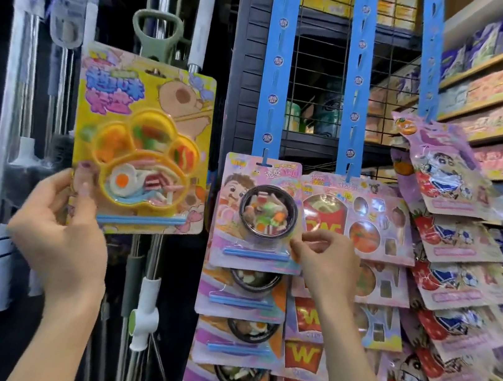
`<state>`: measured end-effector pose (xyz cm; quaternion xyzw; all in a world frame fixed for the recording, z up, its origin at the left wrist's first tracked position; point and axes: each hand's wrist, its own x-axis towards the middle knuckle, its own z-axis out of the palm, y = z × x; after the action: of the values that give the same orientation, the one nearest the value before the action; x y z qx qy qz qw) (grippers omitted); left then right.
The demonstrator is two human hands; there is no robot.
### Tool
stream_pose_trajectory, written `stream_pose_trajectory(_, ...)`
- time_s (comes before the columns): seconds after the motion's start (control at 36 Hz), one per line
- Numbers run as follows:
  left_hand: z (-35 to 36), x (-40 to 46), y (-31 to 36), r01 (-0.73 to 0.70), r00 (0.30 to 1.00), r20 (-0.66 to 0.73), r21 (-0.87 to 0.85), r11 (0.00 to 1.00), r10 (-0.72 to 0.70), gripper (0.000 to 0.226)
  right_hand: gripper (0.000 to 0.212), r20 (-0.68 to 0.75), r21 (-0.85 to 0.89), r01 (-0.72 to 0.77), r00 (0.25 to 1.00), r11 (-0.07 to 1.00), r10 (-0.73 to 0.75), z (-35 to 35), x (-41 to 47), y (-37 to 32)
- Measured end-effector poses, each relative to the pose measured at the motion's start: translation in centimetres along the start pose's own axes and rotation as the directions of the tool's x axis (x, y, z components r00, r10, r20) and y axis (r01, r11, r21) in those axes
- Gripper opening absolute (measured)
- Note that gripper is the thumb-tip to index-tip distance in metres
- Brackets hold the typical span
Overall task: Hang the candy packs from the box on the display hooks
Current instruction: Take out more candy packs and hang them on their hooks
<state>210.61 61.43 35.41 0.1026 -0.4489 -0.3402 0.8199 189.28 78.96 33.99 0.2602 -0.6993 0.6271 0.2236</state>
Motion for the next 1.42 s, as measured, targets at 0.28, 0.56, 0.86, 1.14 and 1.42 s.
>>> stream_pose_trajectory(0.28, 6.6, -1.4, 0.7, 0.223, 0.880, 0.435, -0.028, 0.974, -0.189, 0.016, 0.019, -0.149, 0.261, 0.181, 0.978, 0.948, -0.146, -1.0, -0.3, -2.0)
stream_pose_trajectory(0.56, 9.1, -4.5, -0.9, 0.453, 0.746, 0.546, 0.005, 0.892, -0.382, 0.016, 0.048, 0.170, 0.488, -0.005, 0.981, 0.873, -0.090, -1.8, 0.4, -2.7)
stream_pose_trajectory(0.86, 11.3, -4.3, -1.3, 0.325, 0.789, 0.547, 0.017, 0.946, -0.280, 0.020, 0.045, 0.031, 0.464, 0.072, 0.995, 0.883, -0.098, -0.7, 2.3, -1.2)
stream_pose_trajectory(1.14, 12.2, -2.9, -1.3, 0.259, 0.813, 0.525, 0.061, 0.964, -0.252, 0.022, 0.048, 0.022, 0.422, 0.122, 0.989, 0.898, -0.144, 0.4, 4.3, -2.4)
stream_pose_trajectory(1.42, 13.1, -2.0, -0.7, 0.286, 0.807, 0.530, 0.040, 0.957, -0.263, 0.024, 0.044, 0.016, 0.369, 0.154, 0.985, 0.917, -0.171, -0.1, 5.7, -4.0)
